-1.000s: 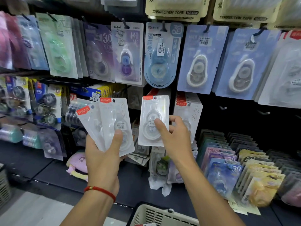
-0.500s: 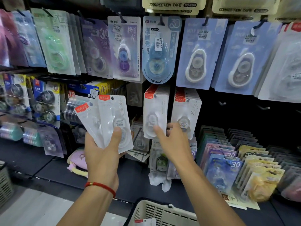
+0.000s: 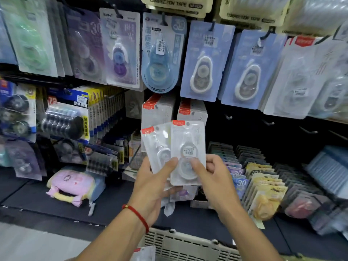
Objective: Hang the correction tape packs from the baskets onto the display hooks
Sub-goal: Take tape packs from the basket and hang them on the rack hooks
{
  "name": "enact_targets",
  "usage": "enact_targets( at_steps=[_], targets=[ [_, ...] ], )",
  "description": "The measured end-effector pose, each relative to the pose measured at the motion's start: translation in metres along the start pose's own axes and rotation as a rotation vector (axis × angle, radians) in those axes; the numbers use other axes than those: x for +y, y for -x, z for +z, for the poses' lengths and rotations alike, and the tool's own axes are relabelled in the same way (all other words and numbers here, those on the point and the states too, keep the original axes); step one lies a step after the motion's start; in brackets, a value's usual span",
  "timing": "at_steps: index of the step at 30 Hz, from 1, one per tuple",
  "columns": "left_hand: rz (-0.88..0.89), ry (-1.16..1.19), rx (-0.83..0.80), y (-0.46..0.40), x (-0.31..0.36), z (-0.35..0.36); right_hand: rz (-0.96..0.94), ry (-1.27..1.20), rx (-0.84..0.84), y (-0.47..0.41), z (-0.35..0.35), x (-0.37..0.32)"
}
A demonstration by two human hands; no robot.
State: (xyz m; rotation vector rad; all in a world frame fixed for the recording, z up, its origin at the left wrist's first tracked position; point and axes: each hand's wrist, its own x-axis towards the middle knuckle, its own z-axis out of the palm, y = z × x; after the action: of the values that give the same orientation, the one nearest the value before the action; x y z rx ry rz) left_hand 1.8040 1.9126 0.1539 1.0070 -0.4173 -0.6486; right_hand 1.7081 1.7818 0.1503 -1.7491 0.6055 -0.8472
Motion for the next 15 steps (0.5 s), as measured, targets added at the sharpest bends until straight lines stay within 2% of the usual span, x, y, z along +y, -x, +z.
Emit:
enact_targets(
  at_steps=[4,7,15],
  targets=[
    [-0.04,-0.02,0.05,-0.001,-0.008,0.008,-0.074,-0.015,0.171,-0.004,-0.039,0.006],
    [0.014,-0.065,0.091,-0.001,-0.009,0.008,-0.074,-0.014,0.25,-0.007,-0.056,0.01],
    [0.104,-0.131,0.062,0.0,-0.008,0.003,-0.039,-0.136,0.244,-0.019,-0.063,0.006]
  ],
)
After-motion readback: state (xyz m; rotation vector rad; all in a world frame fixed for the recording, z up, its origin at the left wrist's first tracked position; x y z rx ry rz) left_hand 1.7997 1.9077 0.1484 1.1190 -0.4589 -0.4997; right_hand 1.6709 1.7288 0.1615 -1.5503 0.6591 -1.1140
